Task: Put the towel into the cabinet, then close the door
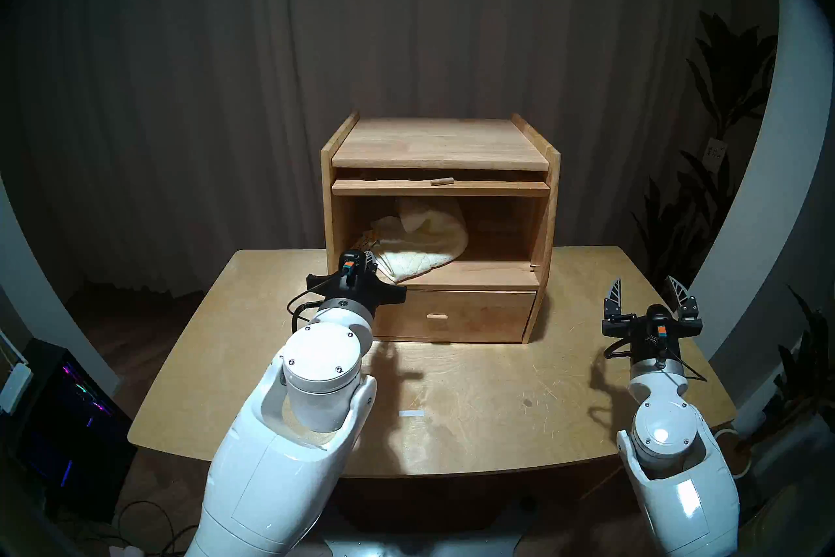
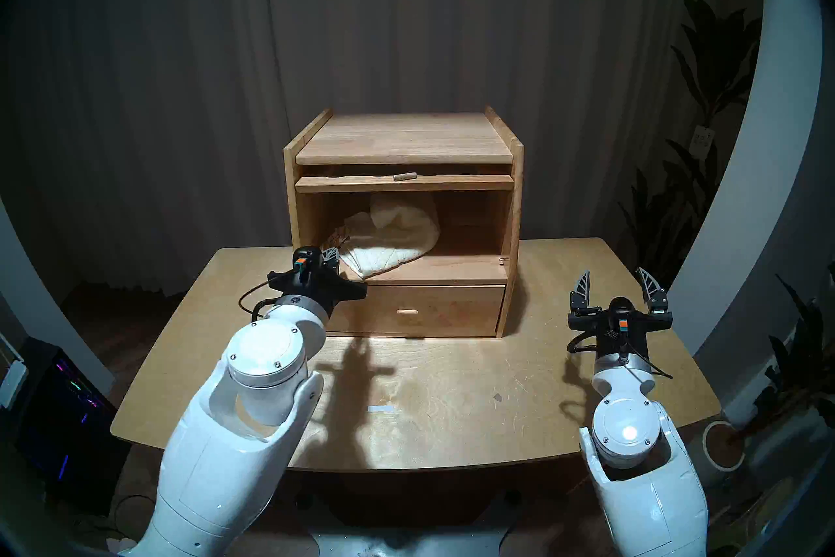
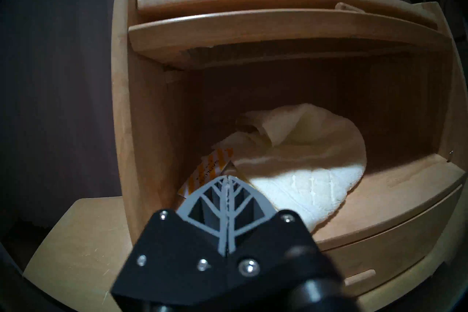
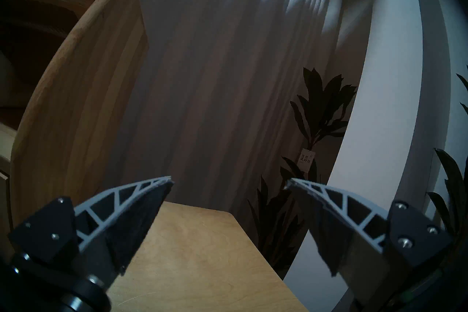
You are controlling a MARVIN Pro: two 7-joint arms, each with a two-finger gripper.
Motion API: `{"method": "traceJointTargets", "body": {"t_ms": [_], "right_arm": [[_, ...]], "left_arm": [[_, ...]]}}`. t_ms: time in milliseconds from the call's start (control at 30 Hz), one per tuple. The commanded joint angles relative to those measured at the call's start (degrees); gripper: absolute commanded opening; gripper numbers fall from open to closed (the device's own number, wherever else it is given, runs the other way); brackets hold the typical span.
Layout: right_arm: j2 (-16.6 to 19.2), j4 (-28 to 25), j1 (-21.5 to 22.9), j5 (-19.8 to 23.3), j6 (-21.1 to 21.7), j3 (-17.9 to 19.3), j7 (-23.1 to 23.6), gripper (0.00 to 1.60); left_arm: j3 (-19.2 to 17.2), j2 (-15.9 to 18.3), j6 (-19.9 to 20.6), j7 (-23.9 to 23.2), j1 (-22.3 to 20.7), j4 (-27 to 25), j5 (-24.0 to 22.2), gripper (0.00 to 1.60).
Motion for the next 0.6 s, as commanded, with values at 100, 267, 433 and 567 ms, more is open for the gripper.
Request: {"method": "traceJointTargets", "body": {"t_ms": [100,267,433,567], "right_arm": [[0.2,-1.2,0.2,-0.1,-0.3,0.0,-0.1,1.6],[0.3,-1.4,0.1,-0.1,-0.3,0.0,-0.2,1.6],[0.4,-1.7,-0.1,0.0,-0.2,0.0,-0.2,1.6],[0.5,-1.8,-0.1,0.1,-0.1,-0.1,-0.3,1.6]], "left_arm": [[-1.7,3.7,7.6,-5.9,2.1,-9.6,-4.5,0.0],[-4.1,6.3,13.2,-9.1,0.5,-12.8,-6.5,0.0],[-6.5,8.1,19.3,-13.6,-4.2,-12.7,-10.0,0.0],[-6.7,6.2,21.7,-16.4,-5.9,-10.5,-9.0,0.0]]}}
